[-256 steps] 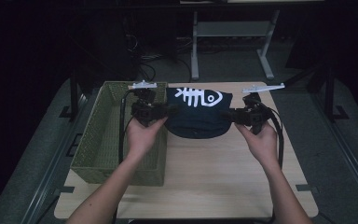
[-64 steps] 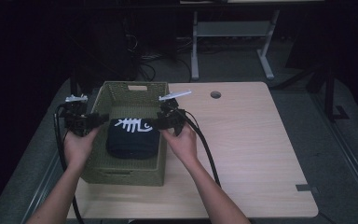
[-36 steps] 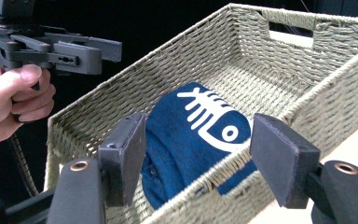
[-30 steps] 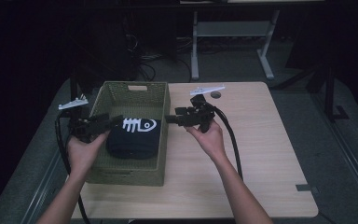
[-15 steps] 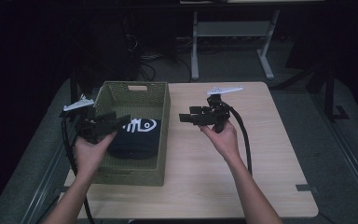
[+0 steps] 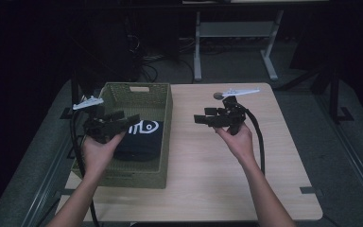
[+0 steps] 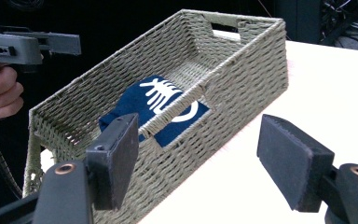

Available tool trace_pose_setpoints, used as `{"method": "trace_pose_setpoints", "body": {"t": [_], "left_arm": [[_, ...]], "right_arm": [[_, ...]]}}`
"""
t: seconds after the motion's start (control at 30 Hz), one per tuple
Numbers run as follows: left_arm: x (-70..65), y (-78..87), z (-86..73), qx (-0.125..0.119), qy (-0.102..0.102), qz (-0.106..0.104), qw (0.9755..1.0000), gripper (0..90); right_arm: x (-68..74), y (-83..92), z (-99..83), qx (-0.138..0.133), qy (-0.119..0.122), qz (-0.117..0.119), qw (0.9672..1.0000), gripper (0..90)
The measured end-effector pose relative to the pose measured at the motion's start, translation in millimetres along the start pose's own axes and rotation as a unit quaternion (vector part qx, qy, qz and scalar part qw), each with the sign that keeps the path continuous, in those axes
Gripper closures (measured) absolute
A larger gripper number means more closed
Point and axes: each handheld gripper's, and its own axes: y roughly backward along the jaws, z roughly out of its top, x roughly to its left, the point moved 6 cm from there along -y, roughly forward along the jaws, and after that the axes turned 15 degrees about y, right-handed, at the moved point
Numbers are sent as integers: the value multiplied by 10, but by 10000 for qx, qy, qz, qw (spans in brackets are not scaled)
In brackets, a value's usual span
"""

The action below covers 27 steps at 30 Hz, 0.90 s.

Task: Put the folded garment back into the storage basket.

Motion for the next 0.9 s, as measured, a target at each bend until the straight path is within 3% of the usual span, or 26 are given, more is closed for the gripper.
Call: {"method": "trace_pose_setpoints", "body": {"t": [0.3, 0.9], "left_arm": [[-94, -85, -5, 10, -43, -1, 10000, 161], [-338, -309, -52, 120, -170, -194, 9996, 161]], "right_arm": [[-81, 91, -62, 45, -34, -106, 9999, 257], [-254, 324, -235, 103, -162, -276, 9994, 255]]}}
